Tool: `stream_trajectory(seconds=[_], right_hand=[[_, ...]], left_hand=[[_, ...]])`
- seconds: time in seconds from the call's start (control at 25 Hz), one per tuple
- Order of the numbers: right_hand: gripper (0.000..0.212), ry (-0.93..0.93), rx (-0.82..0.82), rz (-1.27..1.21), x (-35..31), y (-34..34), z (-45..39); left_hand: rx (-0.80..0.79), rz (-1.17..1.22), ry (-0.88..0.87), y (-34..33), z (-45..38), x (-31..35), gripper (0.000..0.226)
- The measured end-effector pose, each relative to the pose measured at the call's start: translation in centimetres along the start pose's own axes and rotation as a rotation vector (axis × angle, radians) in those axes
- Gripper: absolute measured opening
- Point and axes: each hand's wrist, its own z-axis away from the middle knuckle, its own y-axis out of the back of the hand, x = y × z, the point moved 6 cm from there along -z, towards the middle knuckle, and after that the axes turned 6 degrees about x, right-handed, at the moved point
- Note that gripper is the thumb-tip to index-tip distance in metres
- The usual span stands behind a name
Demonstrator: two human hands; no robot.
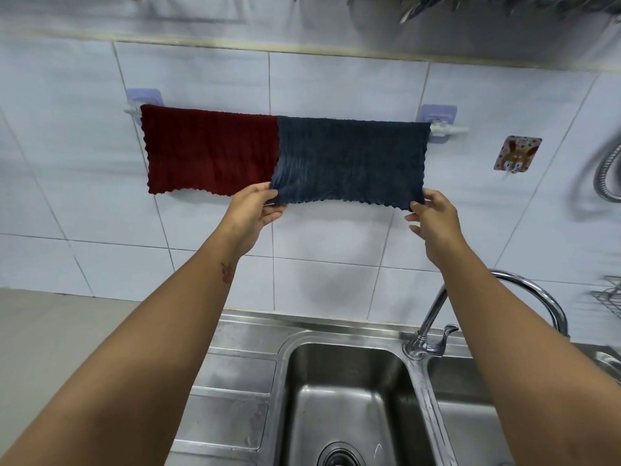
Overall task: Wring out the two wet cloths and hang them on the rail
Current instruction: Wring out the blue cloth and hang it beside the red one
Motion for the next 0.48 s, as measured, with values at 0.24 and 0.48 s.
stream_trajectory(seconds=[0.24, 0.48], right_hand=[[0.01, -0.068, -0.06, 0.002, -1.2, -0.5, 0.1], [0.03, 0.038, 0.044, 0.017, -1.3, -0.2, -0.2]], left_hand=[[0.121, -0.208, -0.17, -0.3, -0.1, 1.3, 0.019], [0.166, -0.256, -0.245, 0.5, -0.2, 1.2, 0.021]])
